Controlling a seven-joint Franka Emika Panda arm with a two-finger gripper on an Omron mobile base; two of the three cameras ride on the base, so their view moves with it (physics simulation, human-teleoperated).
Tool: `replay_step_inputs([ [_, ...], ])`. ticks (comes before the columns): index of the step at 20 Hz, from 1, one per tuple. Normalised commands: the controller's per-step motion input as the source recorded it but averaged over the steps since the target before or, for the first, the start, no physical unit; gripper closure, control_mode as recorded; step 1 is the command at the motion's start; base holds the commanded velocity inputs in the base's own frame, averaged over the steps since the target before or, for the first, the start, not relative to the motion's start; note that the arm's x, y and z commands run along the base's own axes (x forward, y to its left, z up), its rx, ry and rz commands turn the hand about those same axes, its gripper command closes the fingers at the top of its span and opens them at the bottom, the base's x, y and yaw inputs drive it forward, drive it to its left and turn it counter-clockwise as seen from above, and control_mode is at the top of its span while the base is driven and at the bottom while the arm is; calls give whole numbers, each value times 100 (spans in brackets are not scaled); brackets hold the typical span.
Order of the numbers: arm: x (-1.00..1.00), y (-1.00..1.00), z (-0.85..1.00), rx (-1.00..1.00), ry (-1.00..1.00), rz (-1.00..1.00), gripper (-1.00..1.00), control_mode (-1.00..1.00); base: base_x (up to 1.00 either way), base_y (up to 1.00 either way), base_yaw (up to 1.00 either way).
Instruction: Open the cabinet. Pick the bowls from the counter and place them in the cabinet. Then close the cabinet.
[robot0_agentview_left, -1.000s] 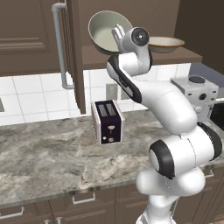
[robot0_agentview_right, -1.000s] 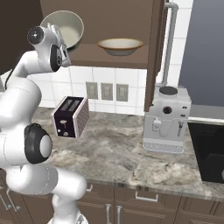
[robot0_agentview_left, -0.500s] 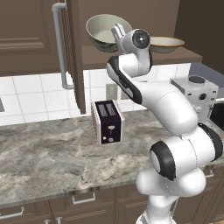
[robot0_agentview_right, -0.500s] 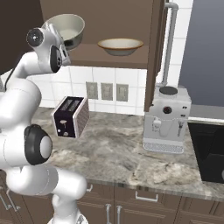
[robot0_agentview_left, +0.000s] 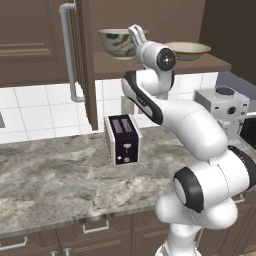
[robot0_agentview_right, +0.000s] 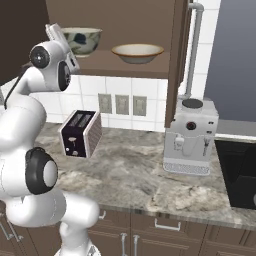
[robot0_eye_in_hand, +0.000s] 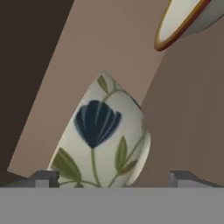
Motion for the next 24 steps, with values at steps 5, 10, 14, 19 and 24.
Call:
replay_step_inputs([
  [5, -3, 1, 46, 0, -23, 9, -100, -100, 0, 0, 0],
  [10, -35, -15, 40, 0, -1, 1, -100, -100, 0, 0, 0],
  [14, -65, -40, 32, 0, 5, 0, -100, -100, 0, 0, 0],
  [19, -97, -49, -5, 0, 43, -8, -100, -100, 0, 0, 0],
  [24, -95, -32, -1, 0, 41, -8, -100, -100, 0, 0, 0],
])
